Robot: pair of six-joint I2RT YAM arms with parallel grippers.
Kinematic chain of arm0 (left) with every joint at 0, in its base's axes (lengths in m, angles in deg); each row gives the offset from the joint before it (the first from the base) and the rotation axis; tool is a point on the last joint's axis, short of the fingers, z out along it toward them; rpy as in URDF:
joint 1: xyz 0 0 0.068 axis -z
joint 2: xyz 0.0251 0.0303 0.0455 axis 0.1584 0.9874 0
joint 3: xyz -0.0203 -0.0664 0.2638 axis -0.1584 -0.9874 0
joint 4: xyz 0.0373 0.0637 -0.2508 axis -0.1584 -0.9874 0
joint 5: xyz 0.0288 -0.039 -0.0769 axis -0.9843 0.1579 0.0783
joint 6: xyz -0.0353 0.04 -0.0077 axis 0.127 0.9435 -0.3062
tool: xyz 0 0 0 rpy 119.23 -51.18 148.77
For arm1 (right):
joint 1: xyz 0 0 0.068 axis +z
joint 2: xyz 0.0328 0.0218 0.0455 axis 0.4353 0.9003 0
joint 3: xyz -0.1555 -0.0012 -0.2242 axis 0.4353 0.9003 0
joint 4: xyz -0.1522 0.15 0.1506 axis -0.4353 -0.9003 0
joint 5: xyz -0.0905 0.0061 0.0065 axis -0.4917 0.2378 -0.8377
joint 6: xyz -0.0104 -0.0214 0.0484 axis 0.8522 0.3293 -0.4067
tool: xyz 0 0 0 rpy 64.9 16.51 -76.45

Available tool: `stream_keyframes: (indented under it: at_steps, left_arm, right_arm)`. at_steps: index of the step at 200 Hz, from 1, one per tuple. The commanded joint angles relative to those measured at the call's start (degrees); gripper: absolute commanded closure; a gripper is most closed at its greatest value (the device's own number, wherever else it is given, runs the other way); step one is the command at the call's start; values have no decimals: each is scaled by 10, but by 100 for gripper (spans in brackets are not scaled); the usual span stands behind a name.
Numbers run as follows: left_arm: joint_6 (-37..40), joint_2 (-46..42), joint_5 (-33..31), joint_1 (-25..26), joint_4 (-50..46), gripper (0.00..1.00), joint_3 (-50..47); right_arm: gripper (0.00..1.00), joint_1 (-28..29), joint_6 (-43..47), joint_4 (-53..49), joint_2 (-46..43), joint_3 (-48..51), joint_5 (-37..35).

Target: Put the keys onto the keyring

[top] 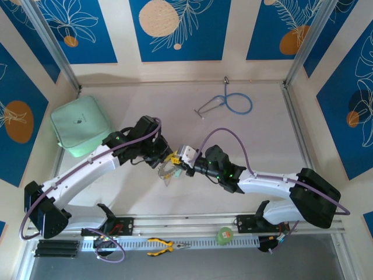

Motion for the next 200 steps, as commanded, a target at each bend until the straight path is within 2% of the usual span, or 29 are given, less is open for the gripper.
stream_keyframes:
  at_steps: [1, 33, 55, 66, 82, 87, 96, 113, 127, 135, 150, 169, 182, 200]
  left_arm:
    - [-47, -17, 7, -2, 3, 100, -1]
    - [-55, -26, 3, -1, 5, 100, -8]
    - [-57, -35, 1, 0, 20, 100, -18]
    - [-39, -48, -20, -1, 34, 100, -25]
    - [14, -76, -87, 0, 24, 54, -18]
    - [46, -85, -122, 0, 20, 42, -12]
    - [117, -100, -171, -1, 16, 34, 0]
    - [303, -123, -255, -2, 47, 31, 14]
    - [495, -139, -269, -2, 109, 31, -4]
    - [608, -147, -239, -2, 152, 32, -24]
    - [801, -155, -139, -2, 178, 36, -59]
    - [941, -160, -92, -2, 194, 43, -106]
    - [1027, -173, -43, -1, 234, 44, -155]
    - [1114, -181, 17, -2, 289, 46, -206]
  right_arm:
    - [85, -6, 11, 18, 7, -19, -11]
    - [86, -9, 15, 33, 16, -24, -13]
    - [100, -12, 22, 36, 18, -27, -13]
    - [100, -15, 24, 34, 15, -25, -9]
    - [100, -23, 22, 16, 4, -21, 9]
    - [100, -28, 20, 4, -2, -22, 21]
    - [100, -40, 16, -23, -14, -24, 52]
    - [100, -69, 13, -94, -32, -38, 119]
    - [100, -92, 27, -170, -42, -59, 166]
    - [100, -104, 31, -202, -47, -67, 189]
    - [100, -125, 42, -255, -60, -83, 230]
    - [100, -144, 56, -326, -74, -111, 269]
    - [100, -152, 71, -374, -78, -133, 289]
    - [100, -154, 95, -431, -79, -159, 300]
